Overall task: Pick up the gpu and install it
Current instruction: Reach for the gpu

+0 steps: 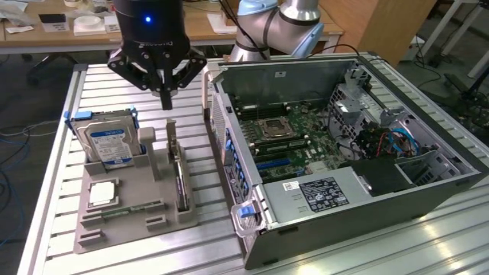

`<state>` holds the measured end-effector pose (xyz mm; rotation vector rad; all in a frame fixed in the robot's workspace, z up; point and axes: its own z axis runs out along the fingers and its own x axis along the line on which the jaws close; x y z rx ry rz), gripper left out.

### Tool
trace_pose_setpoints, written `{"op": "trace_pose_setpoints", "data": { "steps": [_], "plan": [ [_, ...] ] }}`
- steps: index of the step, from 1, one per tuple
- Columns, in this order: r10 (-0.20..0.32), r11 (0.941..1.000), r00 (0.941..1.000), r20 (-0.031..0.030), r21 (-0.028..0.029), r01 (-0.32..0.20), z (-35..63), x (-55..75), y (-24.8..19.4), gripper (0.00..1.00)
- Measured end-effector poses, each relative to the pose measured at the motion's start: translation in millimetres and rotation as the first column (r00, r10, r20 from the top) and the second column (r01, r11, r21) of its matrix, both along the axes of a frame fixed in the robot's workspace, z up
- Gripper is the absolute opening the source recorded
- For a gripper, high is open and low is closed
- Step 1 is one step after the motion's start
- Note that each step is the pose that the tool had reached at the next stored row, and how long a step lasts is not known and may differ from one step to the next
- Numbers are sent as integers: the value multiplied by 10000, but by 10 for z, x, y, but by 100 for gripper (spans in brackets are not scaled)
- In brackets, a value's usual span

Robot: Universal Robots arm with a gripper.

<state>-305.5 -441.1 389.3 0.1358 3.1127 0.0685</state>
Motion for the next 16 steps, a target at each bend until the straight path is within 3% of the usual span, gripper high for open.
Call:
{"op": "trace_pose_setpoints", "data": {
  "steps": [7,12,16],
  "plan": [
    [1,10000,10000,0,-4,-1,0,-4,-116,11],
    [-1,10000,10000,0,-5,1,-2,-22,-146,11],
    [-1,10000,10000,0,-5,1,-3,-28,-201,11]
  ]
}}
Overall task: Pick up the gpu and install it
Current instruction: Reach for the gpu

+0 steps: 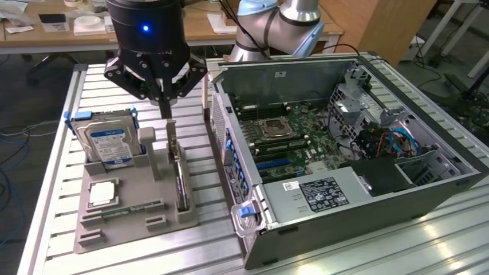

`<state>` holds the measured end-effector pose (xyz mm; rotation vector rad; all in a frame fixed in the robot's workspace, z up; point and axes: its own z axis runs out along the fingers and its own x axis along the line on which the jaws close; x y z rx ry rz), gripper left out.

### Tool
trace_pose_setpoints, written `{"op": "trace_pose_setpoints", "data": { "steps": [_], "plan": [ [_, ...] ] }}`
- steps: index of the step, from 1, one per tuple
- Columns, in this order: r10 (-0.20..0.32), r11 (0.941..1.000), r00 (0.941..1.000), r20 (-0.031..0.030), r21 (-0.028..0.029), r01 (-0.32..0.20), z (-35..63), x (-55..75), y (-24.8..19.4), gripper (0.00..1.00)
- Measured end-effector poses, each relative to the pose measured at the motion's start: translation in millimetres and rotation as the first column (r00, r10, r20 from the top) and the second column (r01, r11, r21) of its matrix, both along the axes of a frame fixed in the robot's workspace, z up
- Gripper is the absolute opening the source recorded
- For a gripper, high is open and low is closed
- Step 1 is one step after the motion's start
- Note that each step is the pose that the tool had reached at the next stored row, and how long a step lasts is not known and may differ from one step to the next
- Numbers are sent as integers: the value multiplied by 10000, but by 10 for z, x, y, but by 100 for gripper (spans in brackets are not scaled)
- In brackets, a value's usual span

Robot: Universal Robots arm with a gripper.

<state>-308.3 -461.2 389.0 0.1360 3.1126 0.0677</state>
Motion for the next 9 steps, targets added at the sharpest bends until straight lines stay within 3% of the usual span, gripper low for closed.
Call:
{"op": "trace_pose_setpoints", "data": {
  "steps": [4,9],
  "plan": [
    [-4,10000,10000,-2,-2,4,-1,-2,-48,11],
    [-5,10000,10000,-1,-1,5,-2,-2,-50,11]
  ]
}}
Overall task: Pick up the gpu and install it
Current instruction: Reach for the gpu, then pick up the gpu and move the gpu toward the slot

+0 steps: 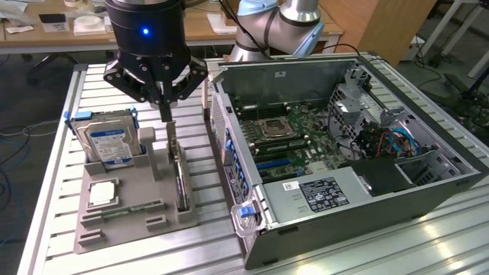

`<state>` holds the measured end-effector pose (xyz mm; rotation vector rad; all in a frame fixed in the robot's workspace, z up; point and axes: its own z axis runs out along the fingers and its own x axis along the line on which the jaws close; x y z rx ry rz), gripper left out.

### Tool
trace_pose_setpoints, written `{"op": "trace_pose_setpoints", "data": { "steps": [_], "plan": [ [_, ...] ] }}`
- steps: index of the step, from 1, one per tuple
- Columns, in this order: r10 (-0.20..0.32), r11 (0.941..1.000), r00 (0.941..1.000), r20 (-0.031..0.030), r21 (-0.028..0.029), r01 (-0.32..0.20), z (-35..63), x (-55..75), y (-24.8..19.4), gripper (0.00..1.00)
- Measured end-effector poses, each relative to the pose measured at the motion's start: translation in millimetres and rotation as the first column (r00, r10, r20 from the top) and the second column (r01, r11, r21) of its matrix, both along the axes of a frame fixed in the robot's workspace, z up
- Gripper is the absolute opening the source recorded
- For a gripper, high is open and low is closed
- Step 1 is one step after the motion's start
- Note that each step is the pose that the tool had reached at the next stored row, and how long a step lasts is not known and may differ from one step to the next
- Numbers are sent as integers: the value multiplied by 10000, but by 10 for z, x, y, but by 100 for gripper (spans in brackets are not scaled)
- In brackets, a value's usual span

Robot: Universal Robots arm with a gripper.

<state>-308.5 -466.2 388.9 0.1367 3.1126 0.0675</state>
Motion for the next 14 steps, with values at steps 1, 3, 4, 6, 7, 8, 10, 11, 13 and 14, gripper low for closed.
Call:
{"op": "trace_pose_setpoints", "data": {
  "steps": [1,3,4,6,7,8,10,11,13,14],
  "plan": [
    [0,10000,10000,0,0,0,0,0,0,11],
    [1,10000,10000,0,0,-1,0,0,0,11],
    [0,10000,10000,-1,0,0,0,0,0,11],
    [1,10000,10000,0,0,-1,0,0,0,11],
    [1,10000,10000,0,0,-1,0,0,0,11],
    [0,10000,10000,0,0,0,0,0,0,11],
    [0,10000,10000,0,0,0,0,0,0,11],
    [1,10000,10000,0,0,-1,0,0,0,11],
    [0,10000,10000,0,0,0,0,0,0,11],
    [1,10000,10000,0,-1,-1,0,0,0,17]
  ]
}}
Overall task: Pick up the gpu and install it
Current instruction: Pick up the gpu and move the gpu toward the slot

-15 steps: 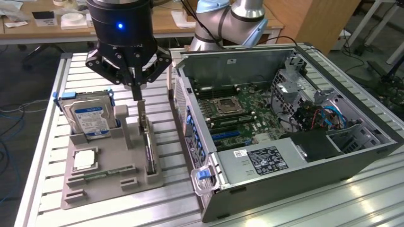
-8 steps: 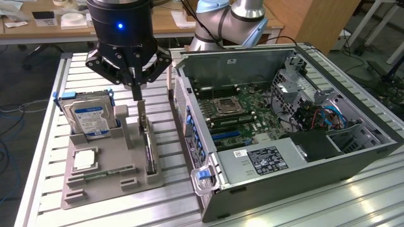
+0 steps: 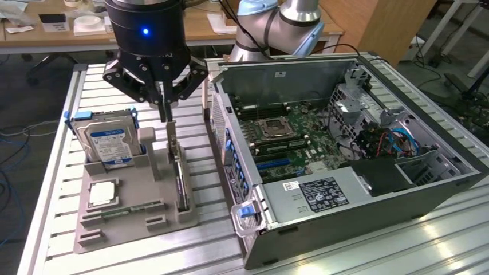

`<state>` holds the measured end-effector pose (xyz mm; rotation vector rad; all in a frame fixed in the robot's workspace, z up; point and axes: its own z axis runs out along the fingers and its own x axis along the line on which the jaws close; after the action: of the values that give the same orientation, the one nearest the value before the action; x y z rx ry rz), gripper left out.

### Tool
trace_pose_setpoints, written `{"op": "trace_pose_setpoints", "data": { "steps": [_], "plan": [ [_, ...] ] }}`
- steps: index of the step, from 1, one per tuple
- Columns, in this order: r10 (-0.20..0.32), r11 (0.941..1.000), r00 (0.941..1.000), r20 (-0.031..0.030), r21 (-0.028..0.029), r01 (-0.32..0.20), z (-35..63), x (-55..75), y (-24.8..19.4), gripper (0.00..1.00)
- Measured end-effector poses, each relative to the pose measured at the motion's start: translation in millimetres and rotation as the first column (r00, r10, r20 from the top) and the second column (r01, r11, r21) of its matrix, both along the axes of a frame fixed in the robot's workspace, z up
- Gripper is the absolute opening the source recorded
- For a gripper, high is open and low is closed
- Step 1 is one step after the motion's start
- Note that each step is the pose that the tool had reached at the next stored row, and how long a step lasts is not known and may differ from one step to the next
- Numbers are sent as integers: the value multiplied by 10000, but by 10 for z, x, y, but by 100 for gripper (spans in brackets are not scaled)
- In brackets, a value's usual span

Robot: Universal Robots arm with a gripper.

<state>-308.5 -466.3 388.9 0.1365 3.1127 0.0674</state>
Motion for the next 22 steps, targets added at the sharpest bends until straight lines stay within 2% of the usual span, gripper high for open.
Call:
{"op": "trace_pose_setpoints", "data": {
  "steps": [2,4,5,7,8,9,16,22],
  "plan": [
    [0,10000,10000,0,1,0,0,0,0,17],
    [-1,10000,10000,0,1,1,0,0,0,29],
    [-1,10000,10000,0,0,1,0,0,0,29],
    [-1,10000,10000,0,1,1,0,0,0,41],
    [0,10000,10000,0,0,0,0,0,0,41],
    [-1,10000,10000,0,1,1,0,0,0,47],
    [0,10000,10000,0,1,0,-52,0,0,47],
    [-1,10000,10000,0,0,1,-57,0,0,47]
  ]
}}
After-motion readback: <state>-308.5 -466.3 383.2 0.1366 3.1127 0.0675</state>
